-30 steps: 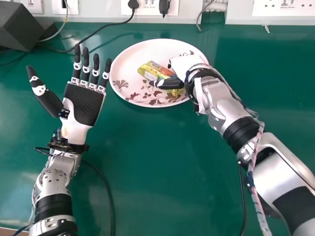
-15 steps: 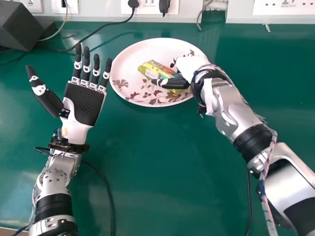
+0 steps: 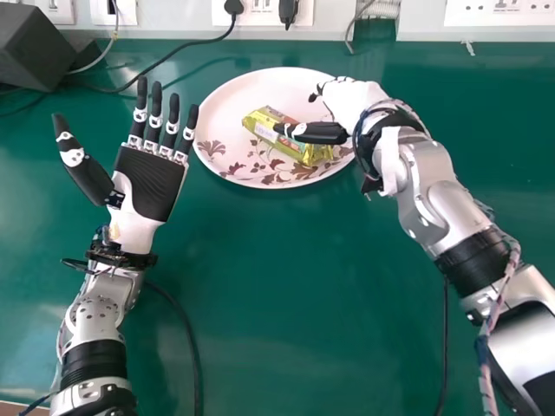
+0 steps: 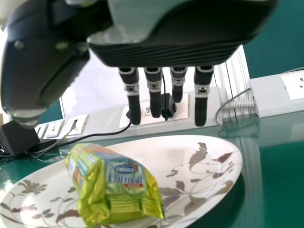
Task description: Pick up biscuit and place it in the plate
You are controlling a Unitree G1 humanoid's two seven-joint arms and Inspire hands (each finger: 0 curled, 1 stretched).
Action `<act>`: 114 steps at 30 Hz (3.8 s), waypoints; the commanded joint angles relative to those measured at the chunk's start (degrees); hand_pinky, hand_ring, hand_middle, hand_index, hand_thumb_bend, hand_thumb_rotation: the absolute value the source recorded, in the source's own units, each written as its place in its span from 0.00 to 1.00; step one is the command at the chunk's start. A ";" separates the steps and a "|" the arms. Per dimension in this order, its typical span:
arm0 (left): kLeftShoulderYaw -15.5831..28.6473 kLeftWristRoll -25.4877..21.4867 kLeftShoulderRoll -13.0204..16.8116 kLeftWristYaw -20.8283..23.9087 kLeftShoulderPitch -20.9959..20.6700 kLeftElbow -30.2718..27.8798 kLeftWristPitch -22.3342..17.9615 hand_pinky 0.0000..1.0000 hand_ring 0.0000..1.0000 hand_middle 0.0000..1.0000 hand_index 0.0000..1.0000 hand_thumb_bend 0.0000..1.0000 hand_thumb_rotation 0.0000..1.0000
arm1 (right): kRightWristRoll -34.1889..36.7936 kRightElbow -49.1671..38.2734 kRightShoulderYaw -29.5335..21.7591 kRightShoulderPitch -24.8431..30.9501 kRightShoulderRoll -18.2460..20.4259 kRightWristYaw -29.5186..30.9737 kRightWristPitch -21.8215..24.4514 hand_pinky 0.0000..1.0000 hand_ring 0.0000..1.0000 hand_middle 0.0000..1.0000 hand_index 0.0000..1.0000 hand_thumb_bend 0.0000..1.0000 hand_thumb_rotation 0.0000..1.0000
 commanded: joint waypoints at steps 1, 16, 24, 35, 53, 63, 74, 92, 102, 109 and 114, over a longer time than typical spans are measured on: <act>-0.10 1.88 -0.70 -0.62 4.40 4.14 -0.05 0.82 0.78 0.82 0.88 0.97 0.48 | -0.23 -2.00 -1.00 1.17 -0.66 0.24 0.46 0.73 0.86 0.91 0.83 0.97 0.48; -0.20 2.06 -0.68 0.12 4.02 3.94 -0.73 0.80 0.79 0.85 0.87 1.00 0.48 | -0.96 -15.90 -4.57 5.39 -2.83 5.72 3.88 0.76 0.86 0.91 0.83 0.98 0.50; -0.10 2.43 -0.54 -0.10 4.04 3.98 -0.30 0.89 0.81 0.85 0.88 1.00 0.52 | -2.06 -24.50 -6.48 8.23 -4.36 10.66 5.87 0.79 0.87 0.91 0.83 0.98 0.50; 0.09 2.54 -0.17 -0.55 4.18 4.22 -0.28 0.84 0.83 0.85 0.89 0.96 0.59 | -1.17 -32.72 -10.75 12.38 -4.80 14.74 7.79 0.78 0.87 0.92 0.83 0.98 0.49; 0.15 2.47 0.27 -0.85 3.61 5.65 0.37 0.66 0.78 0.84 0.89 0.90 0.60 | 14.45 -44.95 -22.66 22.55 -2.55 13.91 7.76 0.76 0.84 0.89 0.83 0.98 0.48; -0.13 2.89 0.39 -1.93 2.93 6.97 0.41 0.61 0.76 0.83 0.88 0.88 0.61 | 22.77 -50.38 -28.67 29.93 -0.11 10.20 7.55 0.74 0.82 0.85 0.83 0.96 0.47; 0.07 3.01 0.25 -1.23 3.31 6.60 0.43 0.61 0.74 0.82 0.88 0.90 0.69 | 27.87 -54.43 -31.67 35.63 -0.25 8.50 7.03 0.72 0.80 0.83 0.81 0.98 0.45; -0.13 3.42 0.19 -1.98 3.37 6.72 -0.20 0.65 0.74 0.86 0.91 0.83 0.69 | 51.49 -51.08 -42.23 47.84 5.87 6.48 -6.36 0.72 0.77 0.82 0.81 0.97 0.45; -0.14 3.21 0.46 -1.96 3.09 6.98 0.30 0.69 0.74 0.86 0.92 0.83 0.75 | 61.66 -46.89 -44.78 53.00 9.16 6.65 -13.46 0.71 0.77 0.81 0.80 0.96 0.44; -0.17 3.30 0.37 -1.84 3.19 6.66 0.16 0.72 0.74 0.86 0.91 0.85 0.76 | 68.76 -43.82 -45.59 55.53 11.46 7.00 -16.73 0.71 0.77 0.82 0.80 0.97 0.45; -0.15 3.16 0.26 -1.57 3.31 6.18 0.34 0.75 0.73 0.85 0.88 0.88 0.71 | 74.59 -42.16 -46.03 57.00 13.97 6.82 -17.36 0.71 0.77 0.82 0.80 0.96 0.44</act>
